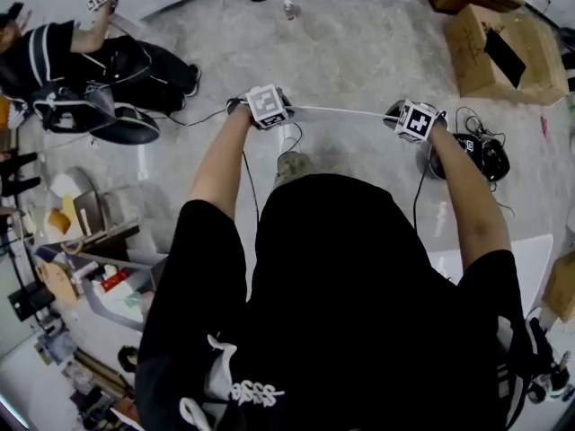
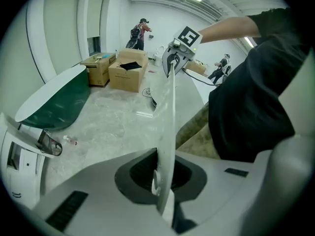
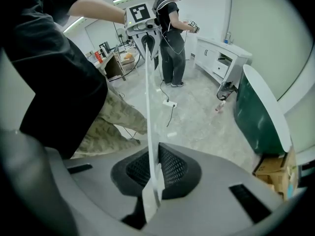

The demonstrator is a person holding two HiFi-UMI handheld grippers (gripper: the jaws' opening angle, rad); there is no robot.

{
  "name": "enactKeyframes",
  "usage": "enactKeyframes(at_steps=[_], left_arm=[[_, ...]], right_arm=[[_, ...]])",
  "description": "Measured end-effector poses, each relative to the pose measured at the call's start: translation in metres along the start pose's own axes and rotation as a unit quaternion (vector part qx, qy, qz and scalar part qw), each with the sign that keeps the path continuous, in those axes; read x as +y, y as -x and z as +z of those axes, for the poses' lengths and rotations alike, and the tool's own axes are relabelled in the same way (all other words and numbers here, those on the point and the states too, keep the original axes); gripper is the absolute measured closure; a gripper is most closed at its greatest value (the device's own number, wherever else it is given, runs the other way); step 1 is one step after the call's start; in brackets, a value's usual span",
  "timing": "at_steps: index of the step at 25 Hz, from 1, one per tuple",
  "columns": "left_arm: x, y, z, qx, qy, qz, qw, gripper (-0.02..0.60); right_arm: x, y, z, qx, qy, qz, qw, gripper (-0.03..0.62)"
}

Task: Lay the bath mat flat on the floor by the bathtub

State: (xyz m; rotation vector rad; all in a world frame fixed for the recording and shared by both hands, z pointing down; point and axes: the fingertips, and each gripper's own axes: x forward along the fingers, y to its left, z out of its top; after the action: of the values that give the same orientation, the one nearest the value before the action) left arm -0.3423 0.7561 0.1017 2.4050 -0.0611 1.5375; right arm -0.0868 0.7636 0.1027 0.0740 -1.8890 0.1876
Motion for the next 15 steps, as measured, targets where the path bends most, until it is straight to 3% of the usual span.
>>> enactKeyframes(at_steps=[10,15], left_arm=[[0.002,-0.002,0.018,-0.014,0.006,0.014,0.9998,0.553],[-0.003,-0.013,0.042,-0.026,0.011,0.029,0.9992,0.552]], right_arm=[[-0.006,0.015,-0.012,-0.001,-0.01,0.013,1.0,0.566],[-0.01,0.024,-0.039,0.0,0.006,-0.014,1.0,0.566]])
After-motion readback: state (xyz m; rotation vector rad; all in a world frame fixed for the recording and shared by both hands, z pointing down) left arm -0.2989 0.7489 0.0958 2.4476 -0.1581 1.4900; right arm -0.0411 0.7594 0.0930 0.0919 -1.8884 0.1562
